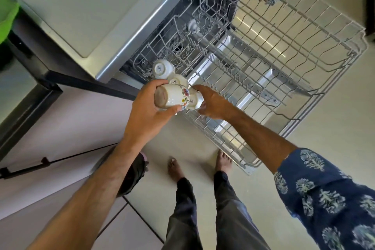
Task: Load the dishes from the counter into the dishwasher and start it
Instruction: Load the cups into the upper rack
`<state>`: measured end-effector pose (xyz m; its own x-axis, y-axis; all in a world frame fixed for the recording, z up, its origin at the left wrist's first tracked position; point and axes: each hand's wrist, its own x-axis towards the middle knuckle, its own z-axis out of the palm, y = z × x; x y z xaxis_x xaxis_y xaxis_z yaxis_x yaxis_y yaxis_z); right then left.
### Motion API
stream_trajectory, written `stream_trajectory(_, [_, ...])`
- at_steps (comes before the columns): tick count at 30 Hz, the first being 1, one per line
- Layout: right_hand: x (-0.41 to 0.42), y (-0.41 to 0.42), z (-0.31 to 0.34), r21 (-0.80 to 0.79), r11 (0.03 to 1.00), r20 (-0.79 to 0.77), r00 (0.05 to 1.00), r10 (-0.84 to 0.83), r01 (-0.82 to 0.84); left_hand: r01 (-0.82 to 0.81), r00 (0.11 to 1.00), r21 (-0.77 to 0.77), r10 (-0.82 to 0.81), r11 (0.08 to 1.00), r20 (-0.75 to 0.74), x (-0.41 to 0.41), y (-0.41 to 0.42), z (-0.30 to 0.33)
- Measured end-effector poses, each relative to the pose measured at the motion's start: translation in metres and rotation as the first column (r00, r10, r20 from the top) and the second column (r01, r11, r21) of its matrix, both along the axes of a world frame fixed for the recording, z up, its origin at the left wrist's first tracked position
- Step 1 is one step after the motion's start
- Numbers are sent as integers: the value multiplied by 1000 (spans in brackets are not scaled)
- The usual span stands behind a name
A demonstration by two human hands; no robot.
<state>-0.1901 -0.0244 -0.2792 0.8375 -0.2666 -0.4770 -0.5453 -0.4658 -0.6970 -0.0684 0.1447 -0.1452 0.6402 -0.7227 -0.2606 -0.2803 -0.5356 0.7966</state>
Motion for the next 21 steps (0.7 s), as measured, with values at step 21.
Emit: stream_trajectory(21, [-89,-28,29,106,978,297,933,-205,181,373,897,60,-377,926,231,-35,-47,-38])
